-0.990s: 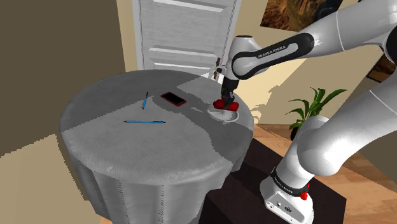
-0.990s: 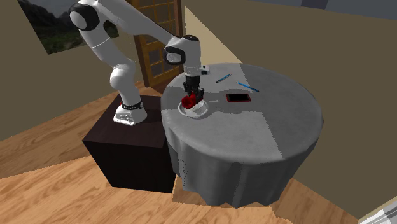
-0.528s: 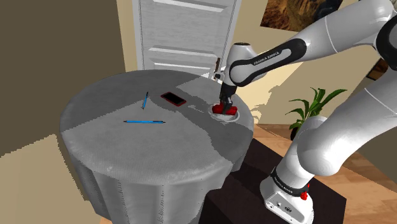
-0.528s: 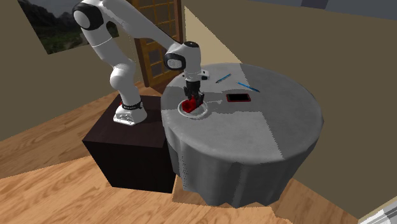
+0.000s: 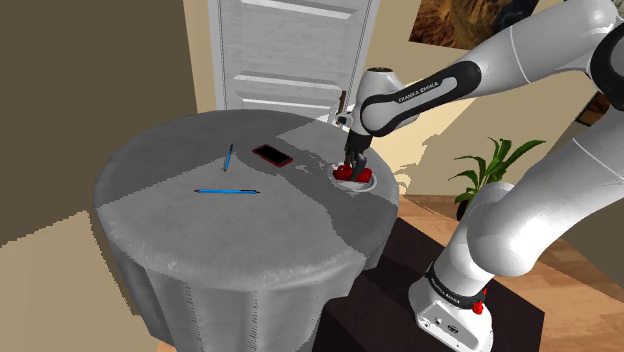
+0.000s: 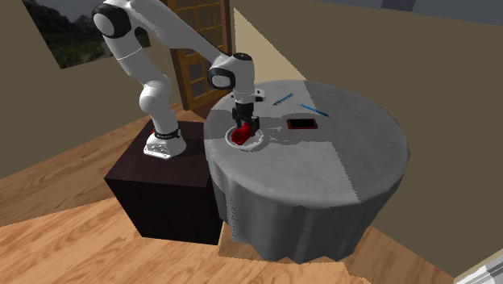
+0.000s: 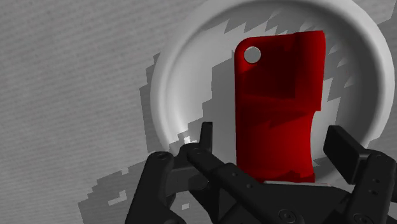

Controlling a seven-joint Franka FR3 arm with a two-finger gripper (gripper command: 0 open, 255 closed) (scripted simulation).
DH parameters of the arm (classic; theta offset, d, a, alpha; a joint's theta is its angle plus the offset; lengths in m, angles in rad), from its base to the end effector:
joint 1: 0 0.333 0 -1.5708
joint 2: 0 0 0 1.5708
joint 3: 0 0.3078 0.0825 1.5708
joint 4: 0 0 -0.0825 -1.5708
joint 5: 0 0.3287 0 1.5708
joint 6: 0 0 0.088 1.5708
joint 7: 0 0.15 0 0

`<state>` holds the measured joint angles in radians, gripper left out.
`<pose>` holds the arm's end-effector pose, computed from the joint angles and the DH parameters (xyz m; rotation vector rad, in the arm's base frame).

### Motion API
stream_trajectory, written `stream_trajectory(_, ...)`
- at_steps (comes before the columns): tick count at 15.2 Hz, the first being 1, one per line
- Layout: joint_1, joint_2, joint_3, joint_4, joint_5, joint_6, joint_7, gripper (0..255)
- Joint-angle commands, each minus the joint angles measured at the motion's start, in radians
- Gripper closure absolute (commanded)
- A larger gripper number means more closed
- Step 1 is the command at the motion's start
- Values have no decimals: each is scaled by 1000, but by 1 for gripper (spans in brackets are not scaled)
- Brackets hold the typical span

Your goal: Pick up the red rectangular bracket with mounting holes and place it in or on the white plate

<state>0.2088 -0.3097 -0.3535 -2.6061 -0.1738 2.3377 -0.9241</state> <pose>0.3759 -0.0580 0.3414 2.7905 1.3698 0.0232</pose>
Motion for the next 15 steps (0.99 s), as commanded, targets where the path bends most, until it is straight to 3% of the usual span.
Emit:
stream_trajectory(1, 0, 0, 0, 0, 0, 0, 0, 0)
stream_trajectory(3, 0, 0, 0, 0, 0, 0, 0, 0)
stream_trajectory(7, -4, -87, 23, 64, -5, -151, 10, 0)
stream_trajectory(15, -4, -87, 23, 64, -5, -151, 10, 0)
